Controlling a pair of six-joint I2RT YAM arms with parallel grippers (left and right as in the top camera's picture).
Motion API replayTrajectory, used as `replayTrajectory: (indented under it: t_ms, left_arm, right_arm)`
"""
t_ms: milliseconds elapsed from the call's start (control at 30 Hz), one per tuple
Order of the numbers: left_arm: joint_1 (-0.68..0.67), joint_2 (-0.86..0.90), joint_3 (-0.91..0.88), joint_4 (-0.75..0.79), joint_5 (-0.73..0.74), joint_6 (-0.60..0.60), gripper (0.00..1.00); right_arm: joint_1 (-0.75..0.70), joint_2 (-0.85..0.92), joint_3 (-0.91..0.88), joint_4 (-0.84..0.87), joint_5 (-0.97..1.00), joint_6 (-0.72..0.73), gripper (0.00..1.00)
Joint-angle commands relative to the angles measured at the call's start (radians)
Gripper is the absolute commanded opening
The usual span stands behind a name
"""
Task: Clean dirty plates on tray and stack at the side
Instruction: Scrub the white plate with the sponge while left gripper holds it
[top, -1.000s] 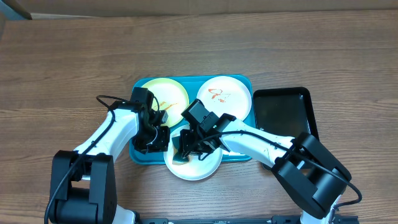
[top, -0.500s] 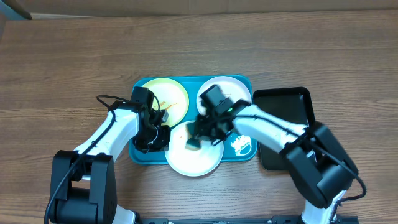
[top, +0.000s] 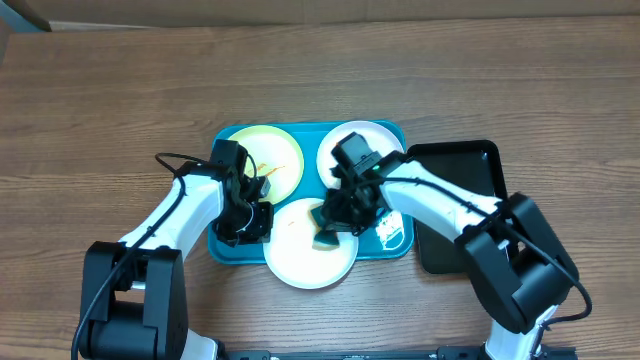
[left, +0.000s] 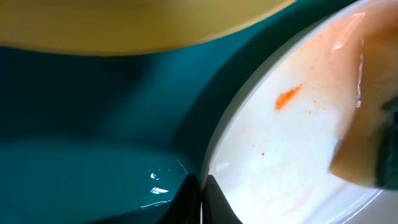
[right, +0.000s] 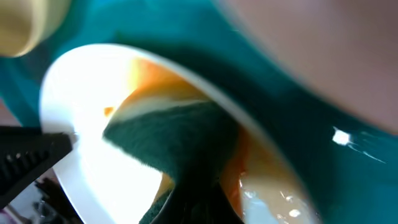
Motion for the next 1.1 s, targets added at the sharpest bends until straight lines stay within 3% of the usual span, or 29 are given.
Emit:
replayTrajectory:
  t_ms: [0,200,367,667,1067]
  left_arm:
    - [-0.004,0.007,0.009,0.005,-0.01,-0.01,0.04]
    - [-0.004,0.007,0.009,0.002,-0.01,-0.01,0.04]
    - [-0.004,0.007,0.009,0.002,-0.009,-0.01,0.04]
    - [-0.004,0.007,0.009,0.002,-0.01,-0.026,0.04]
    - [-0.004,0.007,0.009,0.002,-0.01,-0.026,0.04]
  right_arm:
    - [0.068,0.025,-0.005,0.064,0.01,-0.082,0.04]
    - [0.13,0.025,-0.005,0.204,0.087,-0.085,0.04]
    - [0.152,0.025,-0.005,0.208,0.107,-0.085,0.04]
    - [0.123,0.025,0.008,0.017,0.247,-0.085,0.04]
    - [0.051,0.025,0.176,-0.288,0.277,-0.161,0.04]
